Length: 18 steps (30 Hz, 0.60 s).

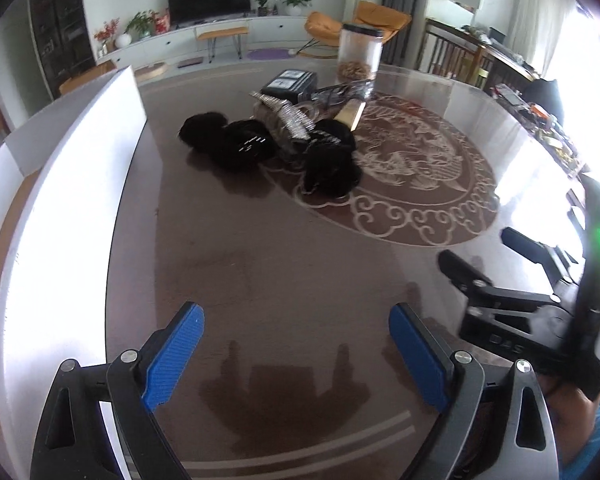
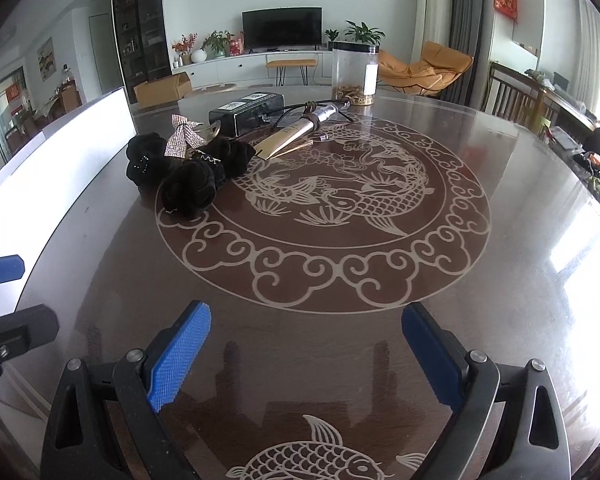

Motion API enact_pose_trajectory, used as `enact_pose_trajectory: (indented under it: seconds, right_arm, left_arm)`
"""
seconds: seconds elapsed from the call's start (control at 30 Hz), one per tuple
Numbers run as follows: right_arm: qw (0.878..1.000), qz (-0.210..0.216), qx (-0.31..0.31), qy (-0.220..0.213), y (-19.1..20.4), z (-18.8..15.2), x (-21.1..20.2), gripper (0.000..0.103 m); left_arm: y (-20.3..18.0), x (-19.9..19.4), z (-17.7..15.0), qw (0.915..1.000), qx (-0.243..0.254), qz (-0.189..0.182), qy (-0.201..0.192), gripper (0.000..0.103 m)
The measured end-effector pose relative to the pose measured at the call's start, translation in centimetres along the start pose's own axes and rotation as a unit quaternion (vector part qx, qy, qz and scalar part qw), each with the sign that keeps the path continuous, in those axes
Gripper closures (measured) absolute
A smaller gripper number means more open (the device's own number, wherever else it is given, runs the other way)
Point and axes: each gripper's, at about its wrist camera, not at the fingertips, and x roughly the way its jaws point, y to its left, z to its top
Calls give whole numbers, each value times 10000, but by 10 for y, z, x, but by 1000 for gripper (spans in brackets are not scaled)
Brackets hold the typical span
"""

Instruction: Organize objects

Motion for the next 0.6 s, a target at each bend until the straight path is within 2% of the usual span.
enact_pose_trajectory:
  seconds: [0.6]
  right_arm:
    - [9999, 48, 0, 126, 2, -1, 7, 6]
  left_arm:
    - [13, 28, -7, 9996, -132, 144, 182, 9]
